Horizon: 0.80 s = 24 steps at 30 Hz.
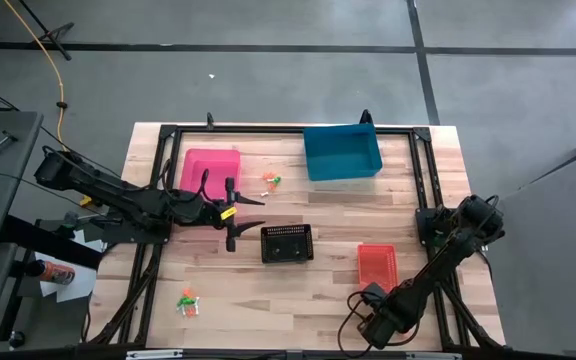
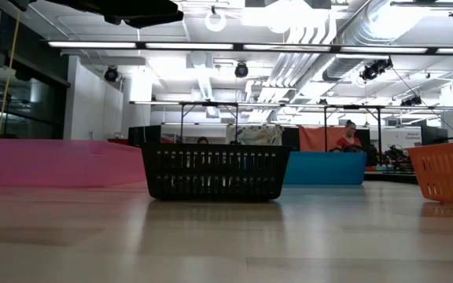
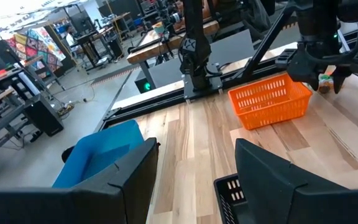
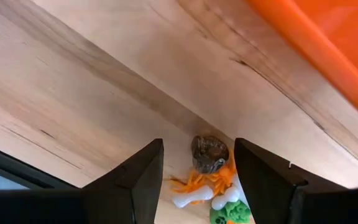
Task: Sort Halloween decoration
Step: Put the black skull toy into the black bin
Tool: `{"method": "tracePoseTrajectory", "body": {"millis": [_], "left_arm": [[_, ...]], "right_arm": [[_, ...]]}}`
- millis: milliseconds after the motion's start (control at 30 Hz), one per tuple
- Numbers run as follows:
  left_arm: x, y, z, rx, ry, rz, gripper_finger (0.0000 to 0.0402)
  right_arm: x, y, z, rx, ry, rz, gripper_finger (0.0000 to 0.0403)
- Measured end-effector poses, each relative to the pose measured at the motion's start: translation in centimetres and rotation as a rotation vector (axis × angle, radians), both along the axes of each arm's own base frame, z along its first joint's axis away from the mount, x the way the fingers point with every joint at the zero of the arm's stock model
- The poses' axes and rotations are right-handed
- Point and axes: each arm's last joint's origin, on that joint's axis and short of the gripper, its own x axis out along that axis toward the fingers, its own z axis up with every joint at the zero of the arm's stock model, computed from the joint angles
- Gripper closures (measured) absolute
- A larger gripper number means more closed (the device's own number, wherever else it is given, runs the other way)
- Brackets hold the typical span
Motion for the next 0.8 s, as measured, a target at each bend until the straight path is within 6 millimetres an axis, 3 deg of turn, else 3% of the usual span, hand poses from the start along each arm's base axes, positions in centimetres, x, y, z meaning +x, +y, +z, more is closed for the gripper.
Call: {"method": "tracePoseTrajectory", "body": {"millis": [300,800], "left_arm": [[0.0,0.0,0.0,0.0,0.001,0.0,0.02],[0.0,0.0,0.0,0.0,0.0,0.0,0.02]], "right_arm": [[-0.3,-0.1,-1.4,0.07,-0.027,-0.043,0.021],[-0.1,-0.2,-1.5,0.07,-0.019,-0.036,0.0219]]}}
